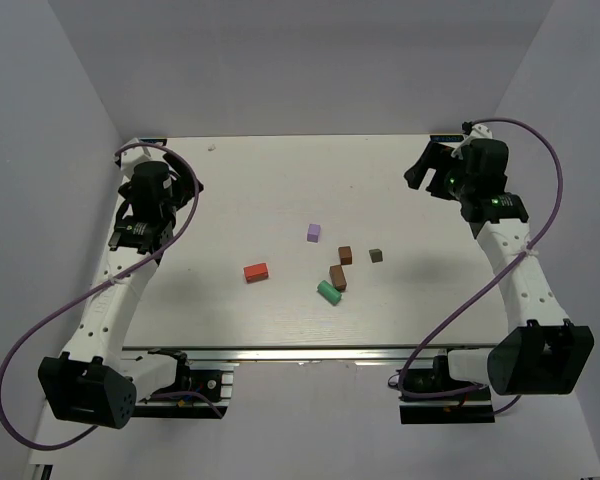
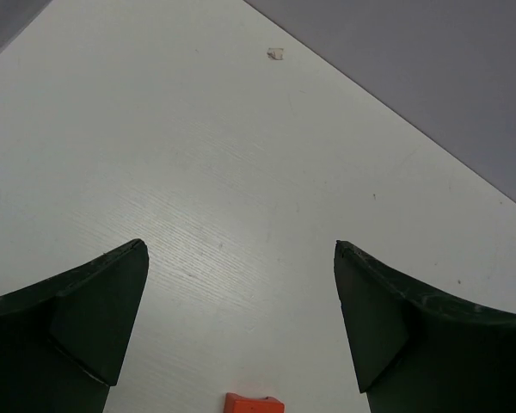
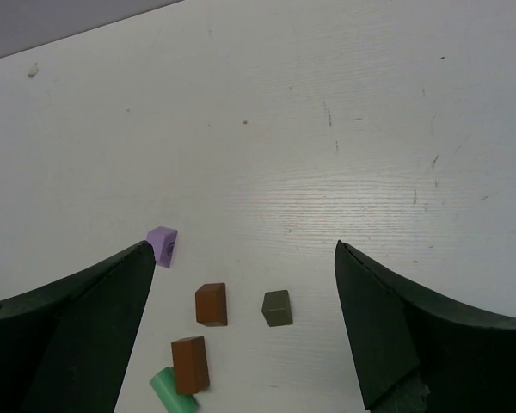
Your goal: Build the wood block tower
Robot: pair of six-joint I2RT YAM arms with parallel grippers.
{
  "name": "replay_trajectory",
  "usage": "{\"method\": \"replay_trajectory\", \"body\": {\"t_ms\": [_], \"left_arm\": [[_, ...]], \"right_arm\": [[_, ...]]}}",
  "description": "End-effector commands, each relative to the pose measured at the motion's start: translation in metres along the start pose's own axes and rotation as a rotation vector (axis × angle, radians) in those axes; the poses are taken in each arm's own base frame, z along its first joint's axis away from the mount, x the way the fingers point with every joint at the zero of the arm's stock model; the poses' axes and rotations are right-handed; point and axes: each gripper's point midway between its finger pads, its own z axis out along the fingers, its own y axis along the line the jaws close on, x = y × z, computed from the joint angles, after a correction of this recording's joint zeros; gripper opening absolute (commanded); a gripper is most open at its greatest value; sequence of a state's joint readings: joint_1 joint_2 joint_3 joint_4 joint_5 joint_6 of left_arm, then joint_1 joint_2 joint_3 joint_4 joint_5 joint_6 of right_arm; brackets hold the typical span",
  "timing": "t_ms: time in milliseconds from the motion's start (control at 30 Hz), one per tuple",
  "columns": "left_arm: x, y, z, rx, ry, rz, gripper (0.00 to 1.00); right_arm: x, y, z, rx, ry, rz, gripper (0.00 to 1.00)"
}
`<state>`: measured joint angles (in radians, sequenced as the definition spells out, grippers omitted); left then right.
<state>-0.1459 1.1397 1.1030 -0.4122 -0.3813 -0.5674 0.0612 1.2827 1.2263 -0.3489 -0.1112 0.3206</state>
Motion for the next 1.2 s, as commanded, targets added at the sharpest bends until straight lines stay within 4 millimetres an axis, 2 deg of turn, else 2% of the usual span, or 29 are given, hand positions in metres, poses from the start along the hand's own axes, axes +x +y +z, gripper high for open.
{"method": "replay_trajectory", "body": {"t_ms": [0, 133, 200, 267, 300, 333, 367, 433, 500, 533, 567, 633, 667, 767, 867, 967, 1167], "left_arm": [[-0.01, -0.001, -0.008, 0.01, -0.028, -0.026, 0.98], [-0.002, -0.004, -0.007, 0.032, -0.009, -0.046, 0.98], [0.009, -0.001, -0.004, 0.023, 0.022, -0.064, 0.98], [0.023, -0.001, -0.002, 0.026, 0.068, -0.099, 0.98], [0.033, 0.001, -0.001, 0.018, 0.098, -0.105, 0.98], [0.047, 0.005, 0.002, 0.001, 0.14, -0.123, 0.98], [0.059, 0.004, 0.001, 0.01, 0.185, -0.127, 0.98], [0.085, 0.014, -0.001, -0.012, 0.264, -0.116, 0.98], [0.101, 0.02, -0.007, -0.013, 0.307, -0.12, 0.98], [0.119, 0.032, -0.009, -0.035, 0.34, -0.11, 0.98], [0.123, 0.035, -0.014, -0.029, 0.34, -0.111, 0.98], [0.136, 0.046, -0.016, -0.037, 0.343, -0.103, 0.98], [0.155, 0.059, -0.018, -0.066, 0.368, -0.101, 0.98], [0.177, 0.068, -0.018, -0.068, 0.405, -0.116, 0.98], [0.183, 0.074, -0.017, -0.087, 0.407, -0.107, 0.98], [0.18, 0.078, -0.014, -0.109, 0.386, -0.104, 0.98], [0.18, 0.077, -0.015, -0.095, 0.369, -0.115, 0.98]], "right_arm": [[-0.015, 0.019, -0.019, -0.076, -0.051, -0.006, 0.89], [-0.006, 0.033, -0.024, -0.176, -0.053, -0.063, 0.89], [0.003, 0.047, -0.025, -0.23, -0.035, -0.104, 0.89], [0.019, 0.068, -0.021, -0.231, -0.001, -0.175, 0.89], [0.032, 0.074, -0.017, -0.223, 0.032, -0.229, 0.9], [0.047, 0.09, -0.015, -0.223, 0.054, -0.279, 0.89], [0.06, 0.095, -0.01, -0.23, 0.091, -0.303, 0.89], [0.087, 0.108, -0.008, -0.247, 0.165, -0.338, 0.89], [0.121, 0.106, 0.001, -0.217, 0.254, -0.38, 0.89], [0.136, 0.107, 0.004, -0.186, 0.279, -0.43, 0.88], [0.154, 0.103, 0.01, -0.167, 0.328, -0.454, 0.88], [0.183, 0.101, 0.011, -0.158, 0.42, -0.476, 0.84], [0.199, 0.099, 0.016, -0.152, 0.469, -0.482, 0.82], [0.231, 0.094, 0.018, -0.132, 0.558, -0.535, 0.8], [0.254, 0.088, 0.018, -0.109, 0.618, -0.567, 0.78], [0.278, 0.084, 0.021, -0.108, 0.684, -0.563, 0.74], [0.298, 0.097, 0.028, -0.174, 0.731, -0.532, 0.69]]}}
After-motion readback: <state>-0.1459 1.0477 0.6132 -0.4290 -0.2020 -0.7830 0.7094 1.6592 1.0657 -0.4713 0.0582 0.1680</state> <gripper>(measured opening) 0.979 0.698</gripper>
